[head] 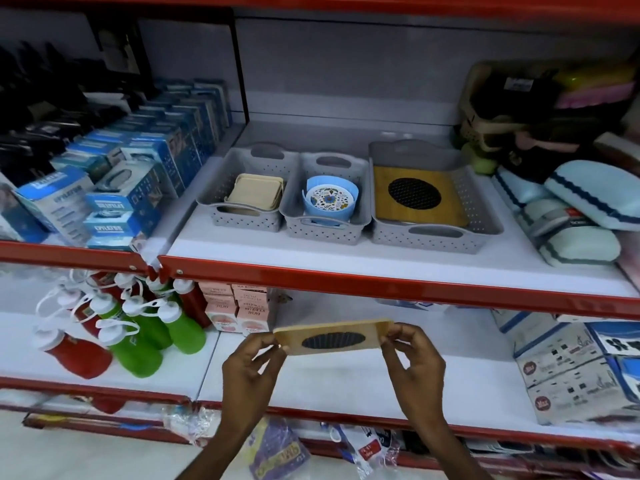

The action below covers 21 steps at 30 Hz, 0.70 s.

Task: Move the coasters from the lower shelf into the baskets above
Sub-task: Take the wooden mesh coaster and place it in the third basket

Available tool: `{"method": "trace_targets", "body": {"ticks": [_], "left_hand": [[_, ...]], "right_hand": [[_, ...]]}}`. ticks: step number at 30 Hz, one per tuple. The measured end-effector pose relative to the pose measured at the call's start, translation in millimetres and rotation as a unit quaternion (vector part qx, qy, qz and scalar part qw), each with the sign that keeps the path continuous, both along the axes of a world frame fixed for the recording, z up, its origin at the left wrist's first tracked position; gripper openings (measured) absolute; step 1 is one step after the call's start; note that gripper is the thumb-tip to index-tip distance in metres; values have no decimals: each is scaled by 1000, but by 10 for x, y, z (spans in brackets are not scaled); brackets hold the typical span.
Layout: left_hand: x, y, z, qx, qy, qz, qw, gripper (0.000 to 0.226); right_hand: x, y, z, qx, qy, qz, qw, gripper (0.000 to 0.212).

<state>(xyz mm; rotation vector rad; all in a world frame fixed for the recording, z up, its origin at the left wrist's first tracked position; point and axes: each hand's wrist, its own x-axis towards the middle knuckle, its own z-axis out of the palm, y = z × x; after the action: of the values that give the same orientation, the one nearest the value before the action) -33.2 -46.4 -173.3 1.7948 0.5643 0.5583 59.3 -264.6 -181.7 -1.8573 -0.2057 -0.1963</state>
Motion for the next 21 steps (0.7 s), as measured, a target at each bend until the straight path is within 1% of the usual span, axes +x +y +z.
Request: {"method": "trace_targets", "body": {"ticks": [3, 6, 8, 11, 15, 17, 19, 21], "left_hand": [[-41, 37, 575, -18, -72, -22, 997, 36], [24, 85, 1082, -47, -143, -48, 987, 31], [116, 119, 1354, -70, -170, -66, 981, 31], [269, 140, 1651, -95, -170, -85, 977, 34], [431, 164, 1784, -182, -145, -93, 968, 32], [489, 175, 1794, -216, -130, -97, 963, 30], [539, 191, 1785, -231, -112, -102, 961, 28], [580, 195, 1776, -245, -98, -109, 958, 25]], "right_hand": [[-45, 9, 529, 69, -69, 7, 995, 32], [4, 67, 1012, 143, -124, 12, 982, 30], [77, 119, 1259, 186, -134, 14, 973, 28], [230, 187, 1513, 211, -125, 12, 969, 23], [405, 196, 1622, 198, -112, 9, 974, 21], [416, 163, 1623, 171, -111, 14, 979, 22], [393, 92, 1601, 97, -149, 22, 984, 23], [346, -11, 1575, -27, -234, 42, 971, 32]]}}
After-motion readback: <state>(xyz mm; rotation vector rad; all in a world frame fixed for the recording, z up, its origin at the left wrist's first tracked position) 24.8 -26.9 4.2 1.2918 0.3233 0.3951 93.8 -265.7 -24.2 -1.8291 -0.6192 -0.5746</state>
